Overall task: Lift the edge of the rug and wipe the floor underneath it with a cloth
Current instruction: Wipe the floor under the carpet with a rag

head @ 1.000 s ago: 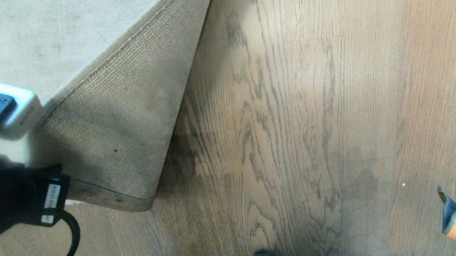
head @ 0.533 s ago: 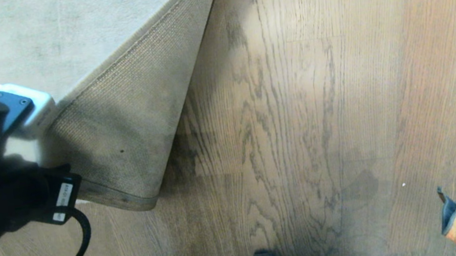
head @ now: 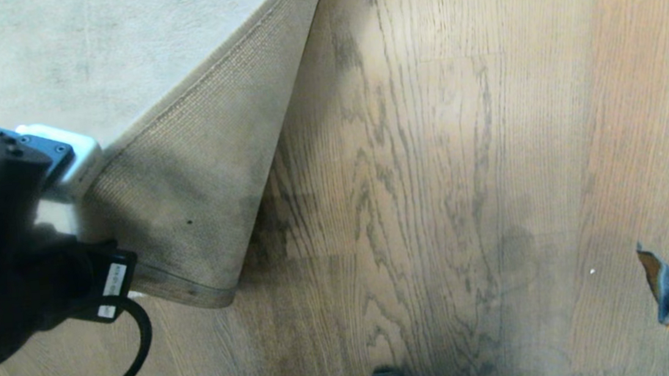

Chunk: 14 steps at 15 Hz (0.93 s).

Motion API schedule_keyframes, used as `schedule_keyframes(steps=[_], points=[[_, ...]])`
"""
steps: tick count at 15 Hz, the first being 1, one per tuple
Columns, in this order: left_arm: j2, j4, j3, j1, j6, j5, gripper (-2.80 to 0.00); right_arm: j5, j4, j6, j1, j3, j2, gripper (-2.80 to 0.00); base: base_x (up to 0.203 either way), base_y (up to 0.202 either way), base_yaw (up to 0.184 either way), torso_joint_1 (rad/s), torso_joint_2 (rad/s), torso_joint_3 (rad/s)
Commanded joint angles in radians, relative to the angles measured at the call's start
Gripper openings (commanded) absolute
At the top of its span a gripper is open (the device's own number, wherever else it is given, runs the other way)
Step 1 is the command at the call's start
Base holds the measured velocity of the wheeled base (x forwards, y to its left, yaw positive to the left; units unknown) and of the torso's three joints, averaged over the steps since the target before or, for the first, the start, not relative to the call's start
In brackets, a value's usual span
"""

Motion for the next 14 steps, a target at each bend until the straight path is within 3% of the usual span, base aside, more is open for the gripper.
schedule_keyframes(steps=[1, 8, 11, 14], points=[[0.031, 0.004, -0.005, 0.0, -0.017, 0.005, -2.8, 0.06, 0.0, 0.014, 0.002, -0.044, 0.104, -2.8, 0.0, 0.0, 0.0, 0.0, 0.0, 0.0], [0.086, 0.002, -0.042, 0.002, -0.019, 0.005, -2.8, 0.666, 0.014, 0.081, 0.001, -0.02, 0.31, -2.8, 0.0, 0.0, 0.0, 0.0, 0.0, 0.0], [0.104, -0.005, -0.044, 0.002, -0.02, 0.007, -2.8, 0.763, 0.015, 0.081, 0.002, -0.022, 0.457, -2.8, 0.0, 0.0, 0.0, 0.0, 0.0, 0.0], [0.127, -0.018, -0.048, 0.003, -0.021, 0.007, -2.8, 0.787, -0.039, 0.078, 0.002, -0.027, 0.633, -2.8, 0.0, 0.0, 0.0, 0.0, 0.0, 0.0]])
